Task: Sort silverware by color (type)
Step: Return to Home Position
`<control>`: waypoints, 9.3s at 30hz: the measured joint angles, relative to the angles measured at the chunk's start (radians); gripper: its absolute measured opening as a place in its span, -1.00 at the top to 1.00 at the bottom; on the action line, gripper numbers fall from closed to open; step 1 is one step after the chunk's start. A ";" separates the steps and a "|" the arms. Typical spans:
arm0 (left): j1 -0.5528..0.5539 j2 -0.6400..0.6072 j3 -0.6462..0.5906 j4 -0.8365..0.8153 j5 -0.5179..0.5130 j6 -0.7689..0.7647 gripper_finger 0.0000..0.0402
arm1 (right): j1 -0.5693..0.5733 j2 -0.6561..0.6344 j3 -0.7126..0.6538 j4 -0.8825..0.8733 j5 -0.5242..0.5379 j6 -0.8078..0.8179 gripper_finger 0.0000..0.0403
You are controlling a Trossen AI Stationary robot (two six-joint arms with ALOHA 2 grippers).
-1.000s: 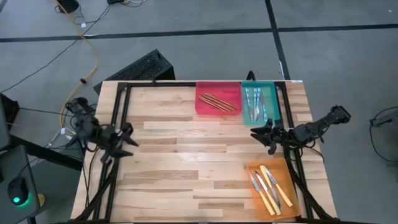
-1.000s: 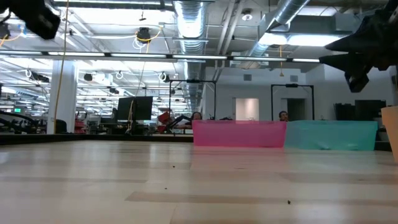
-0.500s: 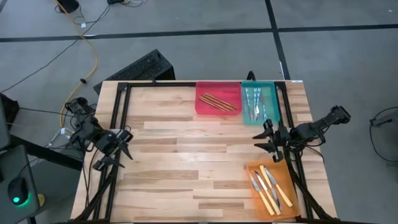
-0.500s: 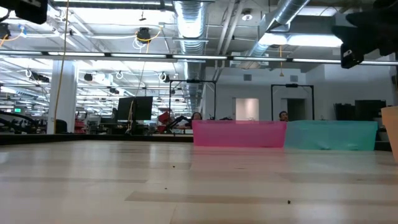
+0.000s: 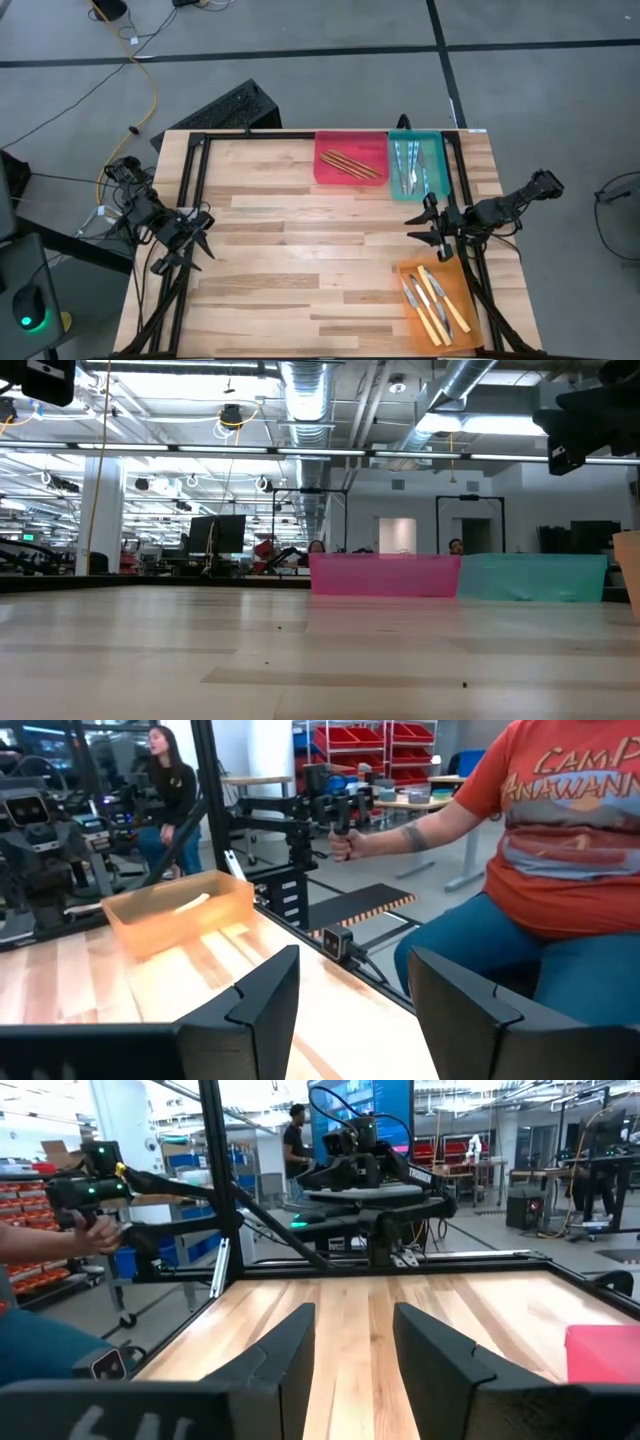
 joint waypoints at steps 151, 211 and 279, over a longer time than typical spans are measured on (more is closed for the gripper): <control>0.047 0.003 -0.282 0.395 -0.096 -0.136 0.14 | -0.026 0.000 0.000 -0.109 0.002 0.008 0.21; 0.048 0.003 -0.267 0.369 -0.335 -0.128 0.14 | -0.026 0.000 0.000 -0.109 0.002 0.008 0.21; 0.047 0.003 -0.266 0.370 -0.335 -0.128 0.14 | -0.026 0.000 0.000 -0.109 0.002 0.008 0.21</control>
